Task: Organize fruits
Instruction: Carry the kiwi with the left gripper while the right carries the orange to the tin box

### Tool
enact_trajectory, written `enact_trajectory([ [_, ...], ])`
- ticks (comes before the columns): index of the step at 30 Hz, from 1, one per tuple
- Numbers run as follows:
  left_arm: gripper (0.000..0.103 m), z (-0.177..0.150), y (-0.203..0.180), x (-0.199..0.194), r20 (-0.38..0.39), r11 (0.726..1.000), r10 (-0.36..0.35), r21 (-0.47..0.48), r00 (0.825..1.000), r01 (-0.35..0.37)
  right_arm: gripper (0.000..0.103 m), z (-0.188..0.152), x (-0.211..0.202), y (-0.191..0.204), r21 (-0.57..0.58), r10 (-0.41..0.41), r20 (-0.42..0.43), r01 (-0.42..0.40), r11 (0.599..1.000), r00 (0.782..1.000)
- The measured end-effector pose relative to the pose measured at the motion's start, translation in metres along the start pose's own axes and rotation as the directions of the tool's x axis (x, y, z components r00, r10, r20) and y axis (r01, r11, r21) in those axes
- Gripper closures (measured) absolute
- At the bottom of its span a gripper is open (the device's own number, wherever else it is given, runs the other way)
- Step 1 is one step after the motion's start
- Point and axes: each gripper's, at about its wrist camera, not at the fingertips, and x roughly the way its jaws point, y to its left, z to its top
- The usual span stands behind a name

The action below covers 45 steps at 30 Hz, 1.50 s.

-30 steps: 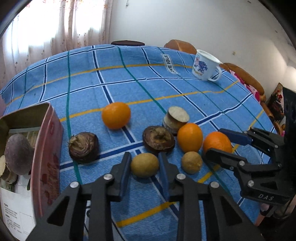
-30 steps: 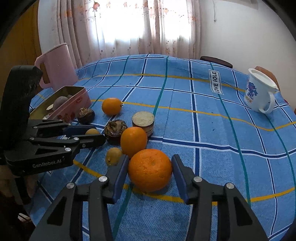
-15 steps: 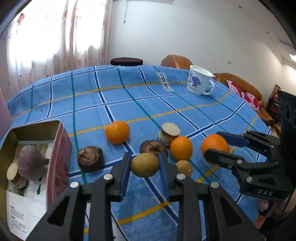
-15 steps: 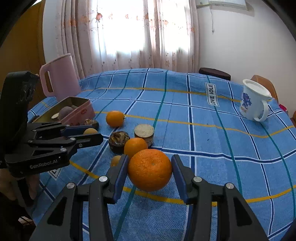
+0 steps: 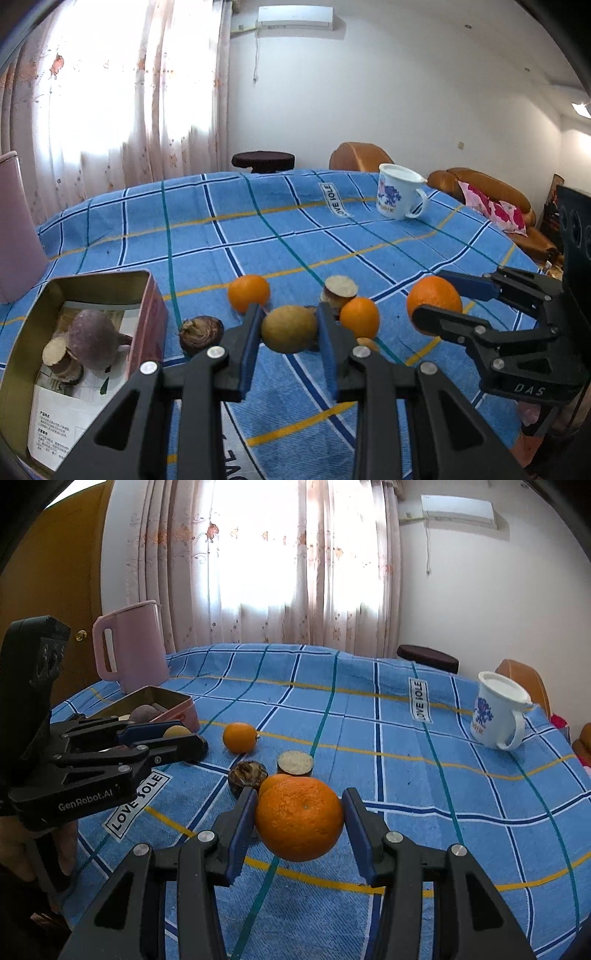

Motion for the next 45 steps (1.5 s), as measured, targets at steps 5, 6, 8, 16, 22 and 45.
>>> enact_trajectory([
  [5,0.072,0.0,0.0,-0.006,0.032,1.0,0.017,-0.003,0.999,-0.017,0.054,-0.001,-0.009,0.002,-0.009,0.002,0.044,-0.002,1.0,0.999],
  [6,0.072,-0.001,0.001,-0.008,0.041,1.0,0.022,-0.007,0.999,-0.021,0.054,-0.001,-0.01,0.002,-0.009,0.003,0.052,-0.003,1.0,0.999],
  [8,0.072,-0.001,0.002,-0.01,0.051,1.0,0.027,-0.012,0.998,-0.026,0.054,-0.002,-0.014,0.003,-0.011,0.005,0.071,-0.004,1.0,0.997],
  [16,0.072,-0.003,-0.002,-0.019,0.1,0.998,0.062,-0.004,0.993,-0.062,0.054,-0.003,-0.024,0.006,-0.03,-0.001,0.124,0.005,1.0,0.992],
  [22,0.072,-0.004,-0.006,-0.024,0.121,0.997,0.077,0.01,0.99,-0.079,0.054,-0.004,-0.029,0.007,-0.039,-0.004,0.154,0.01,0.999,0.988],
  [45,0.072,-0.007,-0.006,-0.039,0.197,0.993,0.114,0.002,0.974,-0.117,0.054,-0.009,-0.049,0.009,-0.046,-0.016,0.264,0.029,0.999,0.964],
])
